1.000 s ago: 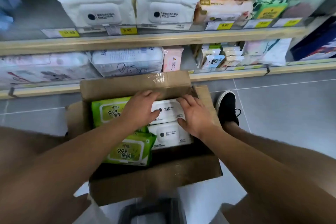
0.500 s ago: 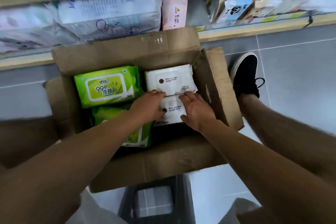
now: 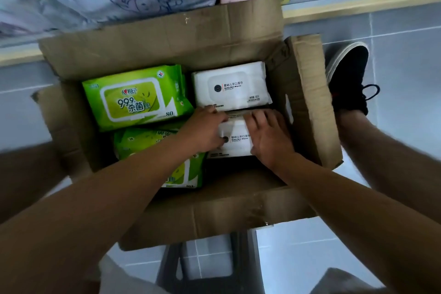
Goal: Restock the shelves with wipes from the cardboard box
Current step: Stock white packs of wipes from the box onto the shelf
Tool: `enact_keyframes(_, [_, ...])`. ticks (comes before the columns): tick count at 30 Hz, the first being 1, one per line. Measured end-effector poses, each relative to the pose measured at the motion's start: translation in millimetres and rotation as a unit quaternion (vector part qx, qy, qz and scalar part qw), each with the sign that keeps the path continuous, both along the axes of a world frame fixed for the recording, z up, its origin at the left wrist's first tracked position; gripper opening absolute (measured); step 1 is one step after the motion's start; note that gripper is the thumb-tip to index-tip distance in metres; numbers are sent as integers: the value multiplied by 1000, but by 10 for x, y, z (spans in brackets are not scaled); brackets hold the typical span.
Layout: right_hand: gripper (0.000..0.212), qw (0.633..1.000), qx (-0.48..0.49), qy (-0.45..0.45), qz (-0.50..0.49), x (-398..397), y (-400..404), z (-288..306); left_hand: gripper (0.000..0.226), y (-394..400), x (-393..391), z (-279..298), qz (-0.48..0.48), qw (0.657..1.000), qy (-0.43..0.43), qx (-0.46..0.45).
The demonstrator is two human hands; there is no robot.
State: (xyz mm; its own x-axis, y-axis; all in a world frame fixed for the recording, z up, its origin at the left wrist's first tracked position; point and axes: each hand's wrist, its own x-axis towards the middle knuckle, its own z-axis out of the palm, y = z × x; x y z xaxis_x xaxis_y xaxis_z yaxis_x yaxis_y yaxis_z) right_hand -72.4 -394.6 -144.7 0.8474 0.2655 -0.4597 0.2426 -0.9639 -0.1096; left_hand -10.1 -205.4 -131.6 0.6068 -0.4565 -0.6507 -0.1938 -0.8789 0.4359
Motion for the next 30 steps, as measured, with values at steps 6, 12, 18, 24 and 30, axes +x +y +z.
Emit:
enact_keyframes(6, [88,997,15,67,28,62,44,36,50,136,-68,124,-22,996,63,-64])
enact_keyframes(12, [107,978,-15,205,31,385,177,31,48,200,-92,144,-55,994,70,-65])
enact_keyframes(18, [97,985,-2,167,51,227,150,122,40,132,124,154,47,989,-67,-123])
enact_keyframes(24, [93,995,-14,45,86,-29,-38,114,85,-152,598,-121,40,992,-119,-12])
enact_keyframes(30, [93,999,17,-35,27,-59,-223,92,95,-291,648,-144,27,983,-122,135])
